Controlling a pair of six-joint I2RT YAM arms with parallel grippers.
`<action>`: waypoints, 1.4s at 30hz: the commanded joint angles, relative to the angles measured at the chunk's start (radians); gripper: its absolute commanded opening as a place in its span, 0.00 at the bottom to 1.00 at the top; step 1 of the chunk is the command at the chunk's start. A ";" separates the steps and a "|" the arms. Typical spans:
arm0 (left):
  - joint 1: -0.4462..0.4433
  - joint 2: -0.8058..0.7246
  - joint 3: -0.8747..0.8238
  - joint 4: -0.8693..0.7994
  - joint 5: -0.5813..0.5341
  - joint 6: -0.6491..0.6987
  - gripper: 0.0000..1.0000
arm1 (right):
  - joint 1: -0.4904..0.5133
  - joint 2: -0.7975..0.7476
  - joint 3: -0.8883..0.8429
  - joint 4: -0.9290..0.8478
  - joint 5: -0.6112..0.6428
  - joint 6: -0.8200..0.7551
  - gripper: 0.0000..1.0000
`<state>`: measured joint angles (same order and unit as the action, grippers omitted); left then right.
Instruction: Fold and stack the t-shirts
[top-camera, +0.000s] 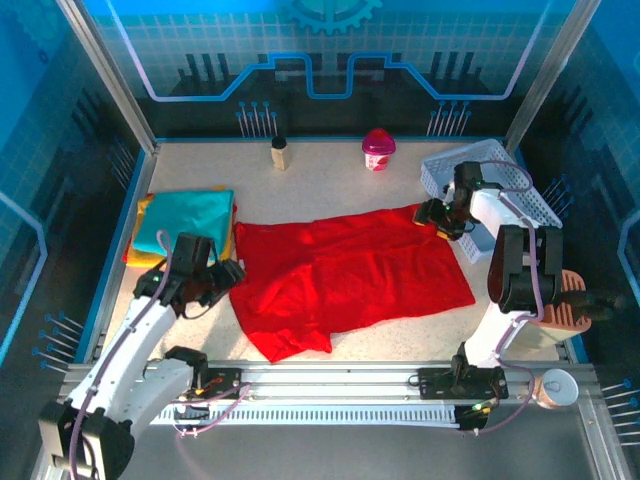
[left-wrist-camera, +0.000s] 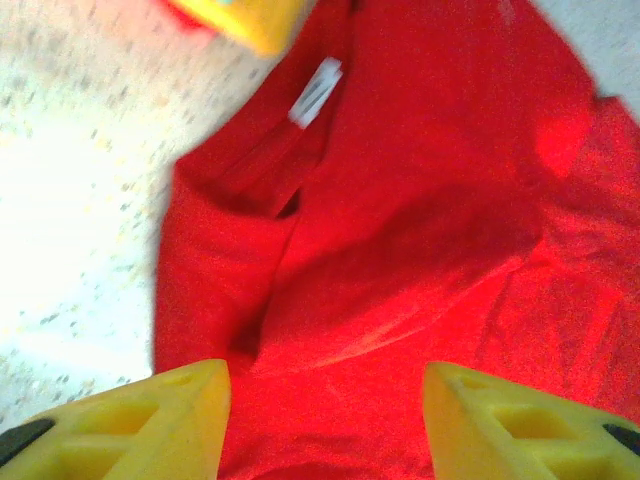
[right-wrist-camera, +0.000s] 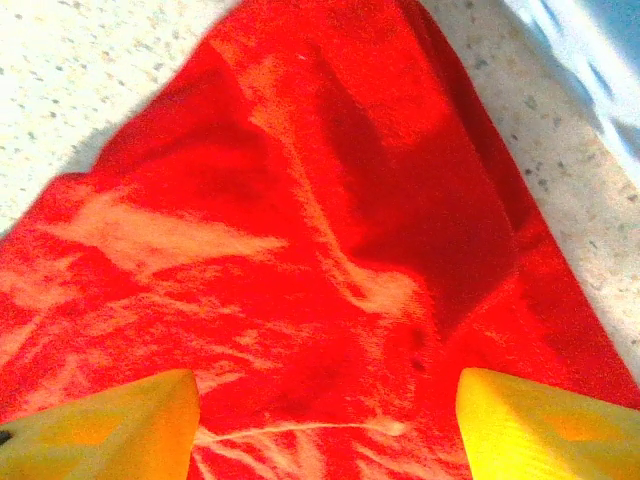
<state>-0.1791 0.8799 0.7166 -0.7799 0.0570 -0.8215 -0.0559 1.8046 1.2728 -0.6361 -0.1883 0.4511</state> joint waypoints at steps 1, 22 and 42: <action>-0.003 0.091 0.095 0.079 -0.002 0.085 0.52 | 0.041 -0.039 0.075 -0.028 0.014 -0.010 0.70; -0.016 0.813 0.452 0.325 0.098 0.200 0.44 | 0.109 0.293 0.318 0.002 0.088 0.015 0.63; -0.125 1.214 0.908 0.175 0.116 0.266 0.36 | -0.004 0.281 0.332 0.040 0.006 0.073 0.63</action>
<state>-0.2981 2.1159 1.6009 -0.5377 0.1585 -0.5865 -0.0673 2.1319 1.6032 -0.5930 -0.1520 0.5472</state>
